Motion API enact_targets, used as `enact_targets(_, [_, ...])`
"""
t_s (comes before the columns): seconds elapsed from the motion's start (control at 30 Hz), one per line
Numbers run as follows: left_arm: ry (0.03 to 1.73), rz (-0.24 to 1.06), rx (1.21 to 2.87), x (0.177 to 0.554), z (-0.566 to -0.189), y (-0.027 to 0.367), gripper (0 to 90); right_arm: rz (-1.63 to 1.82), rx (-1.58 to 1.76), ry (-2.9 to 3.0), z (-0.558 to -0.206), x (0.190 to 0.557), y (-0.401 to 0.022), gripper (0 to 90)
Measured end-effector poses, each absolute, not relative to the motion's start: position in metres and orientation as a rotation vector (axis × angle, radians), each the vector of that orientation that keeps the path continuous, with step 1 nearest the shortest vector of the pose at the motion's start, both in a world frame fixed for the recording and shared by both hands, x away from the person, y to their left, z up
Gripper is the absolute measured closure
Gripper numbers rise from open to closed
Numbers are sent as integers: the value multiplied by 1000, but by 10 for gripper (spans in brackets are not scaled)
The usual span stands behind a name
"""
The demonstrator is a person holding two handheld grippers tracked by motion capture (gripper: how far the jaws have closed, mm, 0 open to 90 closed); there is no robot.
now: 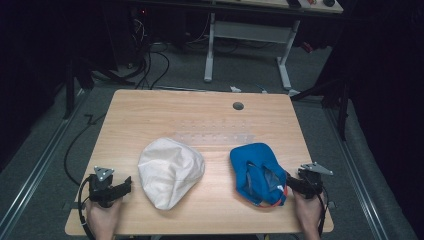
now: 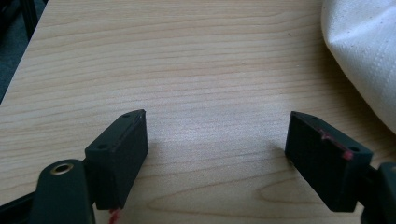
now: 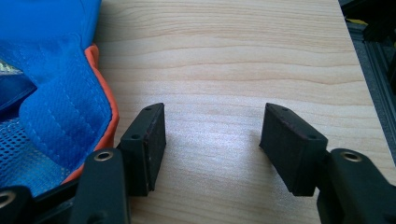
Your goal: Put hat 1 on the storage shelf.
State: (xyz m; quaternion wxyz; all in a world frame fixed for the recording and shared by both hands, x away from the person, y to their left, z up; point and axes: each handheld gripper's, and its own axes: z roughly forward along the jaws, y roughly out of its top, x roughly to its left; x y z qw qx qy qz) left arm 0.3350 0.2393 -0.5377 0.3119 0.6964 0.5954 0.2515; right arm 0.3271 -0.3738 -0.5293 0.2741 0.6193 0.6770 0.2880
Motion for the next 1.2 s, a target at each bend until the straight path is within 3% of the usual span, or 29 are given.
enact_targets(0.53, [1594, 675, 1826, 335, -537, 238, 236, 785, 1665, 1824, -529, 327, -374, 392])
enact_targets(0.73, [1604, 605, 1760, 334, -535, 239, 274, 787, 1665, 1827, -529, 327, -374, 384])
enact_targets(1.2, [1498, 509, 1691, 322, -508, 228, 251, 789, 1666, 1827, -529, 327, -374, 382])
